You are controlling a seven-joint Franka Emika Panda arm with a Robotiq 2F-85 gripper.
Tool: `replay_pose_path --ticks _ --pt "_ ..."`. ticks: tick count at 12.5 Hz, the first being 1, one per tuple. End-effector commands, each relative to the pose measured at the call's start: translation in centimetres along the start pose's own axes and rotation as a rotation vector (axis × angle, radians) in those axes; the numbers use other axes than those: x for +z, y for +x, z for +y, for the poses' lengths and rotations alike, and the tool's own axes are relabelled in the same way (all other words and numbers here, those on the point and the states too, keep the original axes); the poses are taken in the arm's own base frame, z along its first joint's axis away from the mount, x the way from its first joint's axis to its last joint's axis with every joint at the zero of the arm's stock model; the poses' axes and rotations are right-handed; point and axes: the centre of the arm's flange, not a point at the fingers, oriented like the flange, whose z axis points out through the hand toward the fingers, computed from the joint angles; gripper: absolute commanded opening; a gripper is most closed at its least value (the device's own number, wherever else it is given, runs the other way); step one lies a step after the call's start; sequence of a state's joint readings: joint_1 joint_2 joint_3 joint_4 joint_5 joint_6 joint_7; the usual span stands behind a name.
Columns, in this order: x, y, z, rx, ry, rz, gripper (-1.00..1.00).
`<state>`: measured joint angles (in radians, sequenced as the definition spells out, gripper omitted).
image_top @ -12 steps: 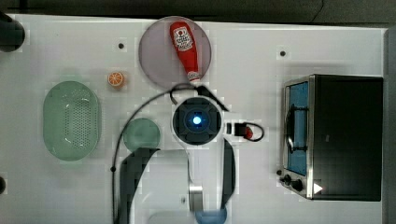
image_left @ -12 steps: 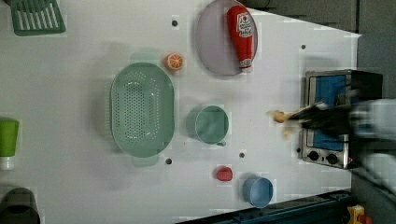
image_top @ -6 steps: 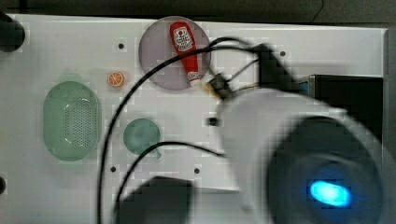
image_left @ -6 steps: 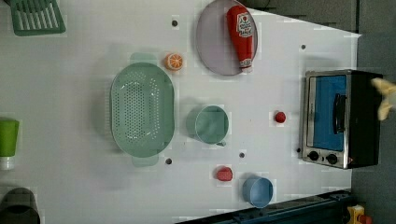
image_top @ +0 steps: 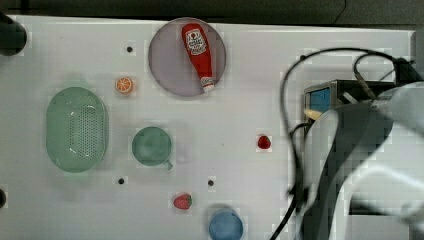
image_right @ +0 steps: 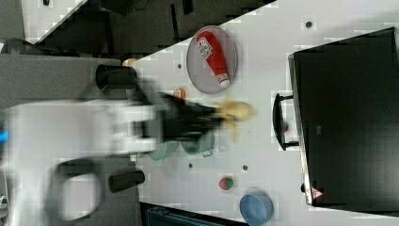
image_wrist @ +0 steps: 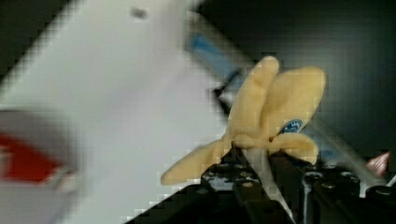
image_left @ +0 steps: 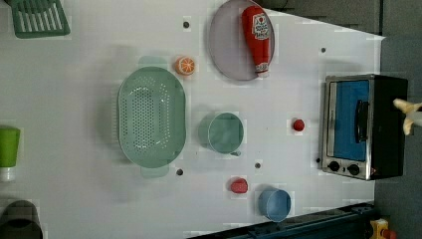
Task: Pick banana from table and place on oven.
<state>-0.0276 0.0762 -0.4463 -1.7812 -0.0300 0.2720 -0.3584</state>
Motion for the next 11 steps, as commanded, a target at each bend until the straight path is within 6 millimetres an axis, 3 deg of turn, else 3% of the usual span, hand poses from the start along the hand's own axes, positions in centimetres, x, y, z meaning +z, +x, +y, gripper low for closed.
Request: replay_pose_path --ticks 1,4,6,8,11 --pt "1.6 4.3 5.0 -0.207 -0.035 0.056 -0.58" --pt "5.8 7.0 8.3 -0.257 -0.101 0.039 -0.58" --pt "7.9 7.3 8.9 -0.249 -0.103 0.003 -0.49" --pt "8.8 7.4 9.1 -0.236 -0.098 -0.010 -0.07" --pt "8.4 7.6 9.1 -0.236 -0.094 0.008 0.61"
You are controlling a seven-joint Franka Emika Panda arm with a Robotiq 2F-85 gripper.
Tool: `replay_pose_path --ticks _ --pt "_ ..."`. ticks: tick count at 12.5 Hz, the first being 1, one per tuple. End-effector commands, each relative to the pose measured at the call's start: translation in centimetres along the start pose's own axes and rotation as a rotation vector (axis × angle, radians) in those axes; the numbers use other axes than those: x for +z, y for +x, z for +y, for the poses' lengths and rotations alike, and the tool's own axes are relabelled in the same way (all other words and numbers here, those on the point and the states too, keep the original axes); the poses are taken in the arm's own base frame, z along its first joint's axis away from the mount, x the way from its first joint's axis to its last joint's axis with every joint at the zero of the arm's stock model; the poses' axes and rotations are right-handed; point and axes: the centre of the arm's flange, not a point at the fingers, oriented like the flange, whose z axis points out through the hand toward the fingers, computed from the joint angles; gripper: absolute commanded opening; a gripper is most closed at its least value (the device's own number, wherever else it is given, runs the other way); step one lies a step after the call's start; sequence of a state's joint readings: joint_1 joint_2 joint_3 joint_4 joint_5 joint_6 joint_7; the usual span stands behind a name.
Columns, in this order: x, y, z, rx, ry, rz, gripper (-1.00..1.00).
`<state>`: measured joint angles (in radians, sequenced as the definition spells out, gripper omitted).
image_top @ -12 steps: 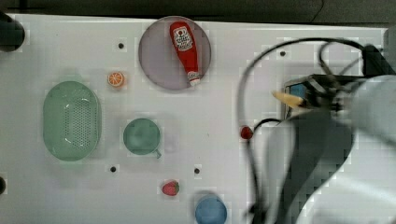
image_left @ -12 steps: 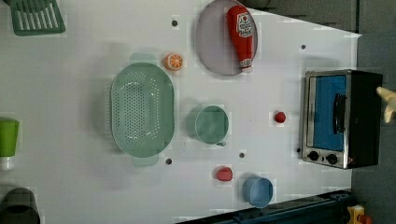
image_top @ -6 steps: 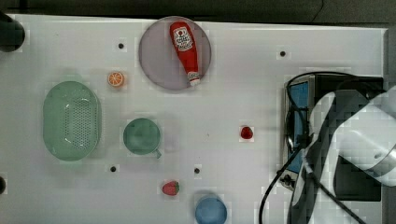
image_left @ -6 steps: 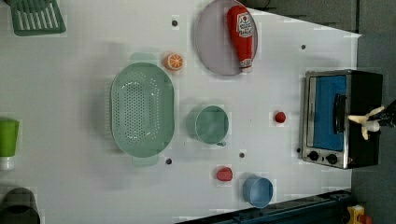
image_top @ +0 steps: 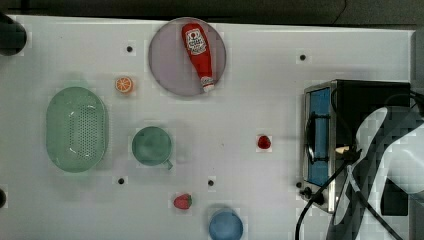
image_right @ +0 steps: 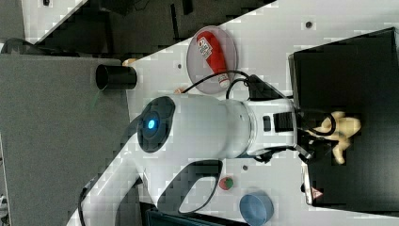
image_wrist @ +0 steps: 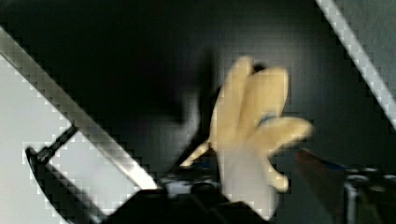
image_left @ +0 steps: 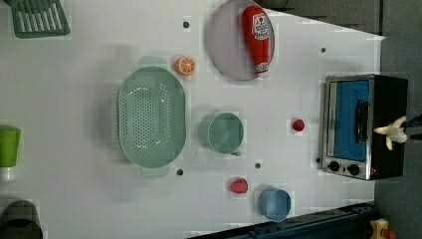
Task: Pick banana from table and place on oven.
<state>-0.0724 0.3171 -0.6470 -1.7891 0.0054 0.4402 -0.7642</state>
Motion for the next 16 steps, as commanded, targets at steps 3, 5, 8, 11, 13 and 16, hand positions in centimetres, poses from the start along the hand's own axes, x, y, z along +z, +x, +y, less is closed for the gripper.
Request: replay_pose_path --ticks 3,5,8,11,13,16 --pt "-7.1 -0.3 -0.8 -0.080 0.063 0.113 1.00" --pt "-11.9 -2.0 -2.1 -0.128 0.092 0.156 1.00" --pt "-17.1 -7.2 -6.1 -0.119 0.124 0.081 1.00" --pt "-21.0 -14.2 -13.9 0.037 0.120 -0.029 1.00" --pt "-22.6 -18.2 -20.1 0.136 0.108 -0.019 1.00" --pt "-24.1 -22.4 -25.9 0.259 0.114 0.009 1.00"
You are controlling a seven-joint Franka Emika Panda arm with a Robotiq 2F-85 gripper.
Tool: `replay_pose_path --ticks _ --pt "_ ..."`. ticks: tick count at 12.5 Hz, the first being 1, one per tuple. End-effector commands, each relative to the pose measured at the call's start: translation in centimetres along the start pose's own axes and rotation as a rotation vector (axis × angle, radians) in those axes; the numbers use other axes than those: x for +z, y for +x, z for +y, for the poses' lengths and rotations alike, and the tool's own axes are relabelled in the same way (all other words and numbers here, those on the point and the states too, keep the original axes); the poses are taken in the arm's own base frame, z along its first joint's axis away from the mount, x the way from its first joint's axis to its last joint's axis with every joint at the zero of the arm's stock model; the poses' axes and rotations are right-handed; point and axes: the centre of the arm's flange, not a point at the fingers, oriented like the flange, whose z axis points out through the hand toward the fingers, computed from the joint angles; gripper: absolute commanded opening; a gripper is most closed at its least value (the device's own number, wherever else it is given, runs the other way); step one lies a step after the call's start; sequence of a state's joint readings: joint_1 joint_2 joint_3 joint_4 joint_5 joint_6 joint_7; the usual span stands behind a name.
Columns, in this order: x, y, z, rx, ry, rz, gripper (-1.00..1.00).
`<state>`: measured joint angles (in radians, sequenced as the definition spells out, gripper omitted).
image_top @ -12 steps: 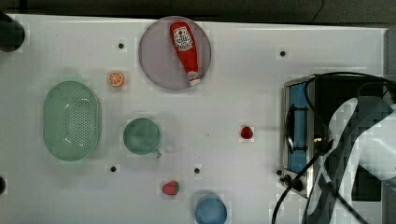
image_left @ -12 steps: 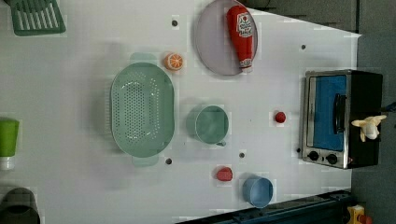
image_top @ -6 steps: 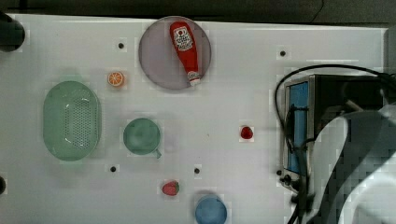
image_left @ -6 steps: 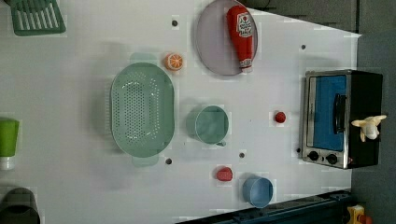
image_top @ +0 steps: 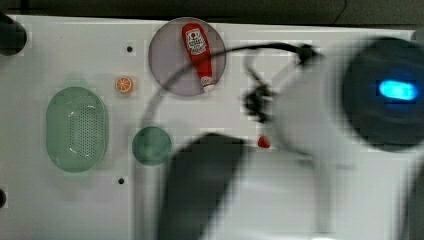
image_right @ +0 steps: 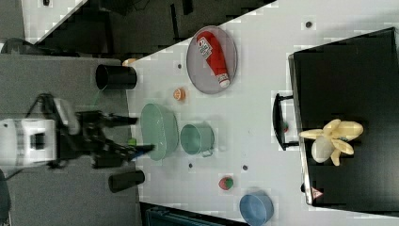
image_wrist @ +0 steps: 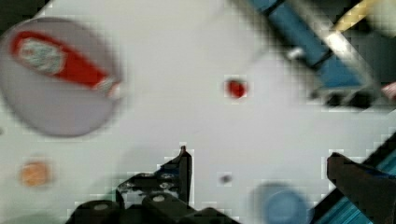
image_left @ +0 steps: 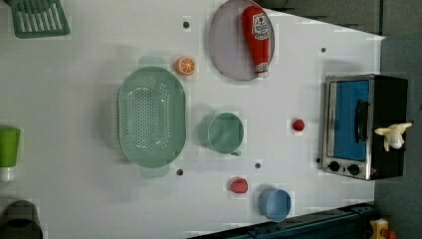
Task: Pick banana from table and place on oven.
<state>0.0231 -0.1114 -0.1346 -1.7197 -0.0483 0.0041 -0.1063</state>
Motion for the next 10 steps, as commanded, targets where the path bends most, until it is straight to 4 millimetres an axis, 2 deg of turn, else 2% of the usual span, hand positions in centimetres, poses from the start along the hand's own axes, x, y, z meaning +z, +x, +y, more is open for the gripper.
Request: replay_pose_path --ticks 1,3,10 --pt "0.80 -3.40 -4.60 0.224 -0.012 0.020 1.00" --pt "-0.14 -3.74 -4.76 0.234 0.019 0.045 1.00" --pt "0.08 -3.63 -4.52 0.234 0.008 0.035 1.00"
